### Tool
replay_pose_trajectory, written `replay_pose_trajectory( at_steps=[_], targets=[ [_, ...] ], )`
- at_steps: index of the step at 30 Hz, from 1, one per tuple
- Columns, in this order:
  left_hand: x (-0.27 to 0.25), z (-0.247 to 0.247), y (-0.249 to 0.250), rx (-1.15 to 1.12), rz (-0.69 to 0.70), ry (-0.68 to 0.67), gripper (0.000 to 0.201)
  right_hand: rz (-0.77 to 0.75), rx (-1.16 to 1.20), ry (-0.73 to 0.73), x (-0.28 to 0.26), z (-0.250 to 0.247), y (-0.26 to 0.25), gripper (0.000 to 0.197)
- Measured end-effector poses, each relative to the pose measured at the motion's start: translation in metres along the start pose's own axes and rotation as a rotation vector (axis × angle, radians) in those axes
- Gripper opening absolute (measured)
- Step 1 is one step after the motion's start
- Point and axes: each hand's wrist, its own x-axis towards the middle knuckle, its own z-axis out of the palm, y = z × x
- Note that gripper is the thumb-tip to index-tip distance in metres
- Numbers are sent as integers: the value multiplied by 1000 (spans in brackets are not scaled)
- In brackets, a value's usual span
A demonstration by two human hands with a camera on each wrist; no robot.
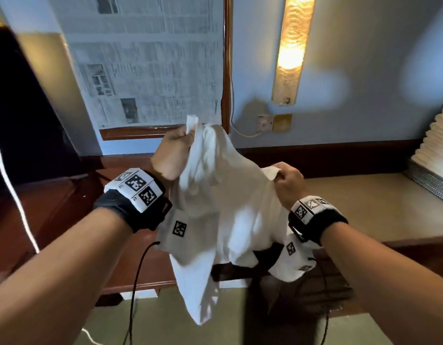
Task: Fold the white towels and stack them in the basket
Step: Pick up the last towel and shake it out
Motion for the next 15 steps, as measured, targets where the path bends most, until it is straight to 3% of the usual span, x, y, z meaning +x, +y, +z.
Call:
replay_pose_trajectory(
  at_steps=[3,6,8,10,13,15],
  targets=[
    [-18,0,-6,-49,-51,-76,64,-205,67,-18,1,9,-62,14],
    [-31,2,-10,-97,-83,-85,59,-488,51,-87,-3,9,-110,27],
    [-37,3,-11,-136,-107,-85,40,-570,20,-106,-6,5,-129,31],
    [-43,1,-10,-168,-97,-87,34,-590,-3,-104,-13,6,-137,29],
    [-45,-11,3,-153,-20,-121,72,-554,76,-125,-29,12,-135,31],
    [-46,-20,14,-96,26,-135,78,-478,56,-262,-42,20,-125,20]
  ],
)
